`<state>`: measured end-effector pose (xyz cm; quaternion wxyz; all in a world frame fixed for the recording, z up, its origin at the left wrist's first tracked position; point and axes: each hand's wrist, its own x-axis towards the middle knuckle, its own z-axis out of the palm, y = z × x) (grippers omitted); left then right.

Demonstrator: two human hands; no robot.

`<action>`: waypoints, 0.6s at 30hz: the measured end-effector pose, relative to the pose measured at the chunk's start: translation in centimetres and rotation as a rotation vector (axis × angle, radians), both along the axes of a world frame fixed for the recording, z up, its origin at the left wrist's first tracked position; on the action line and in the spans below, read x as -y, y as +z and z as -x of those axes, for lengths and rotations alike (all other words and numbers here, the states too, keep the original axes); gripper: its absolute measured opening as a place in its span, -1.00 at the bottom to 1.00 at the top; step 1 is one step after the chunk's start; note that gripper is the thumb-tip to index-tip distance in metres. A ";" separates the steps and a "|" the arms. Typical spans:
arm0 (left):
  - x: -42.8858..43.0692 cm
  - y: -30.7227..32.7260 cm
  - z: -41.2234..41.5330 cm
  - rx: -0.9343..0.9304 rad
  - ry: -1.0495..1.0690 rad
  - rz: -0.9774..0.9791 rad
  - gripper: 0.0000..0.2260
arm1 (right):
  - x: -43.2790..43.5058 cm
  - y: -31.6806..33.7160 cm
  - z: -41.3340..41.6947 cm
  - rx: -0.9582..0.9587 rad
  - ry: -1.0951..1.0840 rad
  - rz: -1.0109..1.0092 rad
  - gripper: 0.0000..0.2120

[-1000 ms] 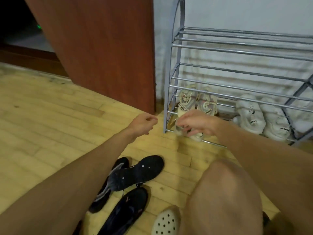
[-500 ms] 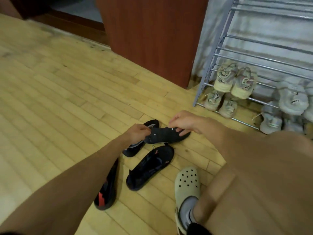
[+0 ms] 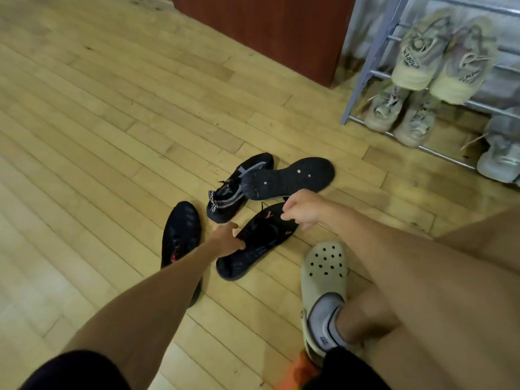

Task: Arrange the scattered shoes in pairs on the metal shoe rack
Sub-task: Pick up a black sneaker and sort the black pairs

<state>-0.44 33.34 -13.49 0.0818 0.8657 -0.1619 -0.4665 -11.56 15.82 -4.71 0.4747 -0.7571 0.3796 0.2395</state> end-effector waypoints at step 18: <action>-2.0 -1.5 0.7 -0.116 0.097 -0.073 -0.48 | 1.2 -0.1 0.7 -0.025 -0.016 -0.060 -0.70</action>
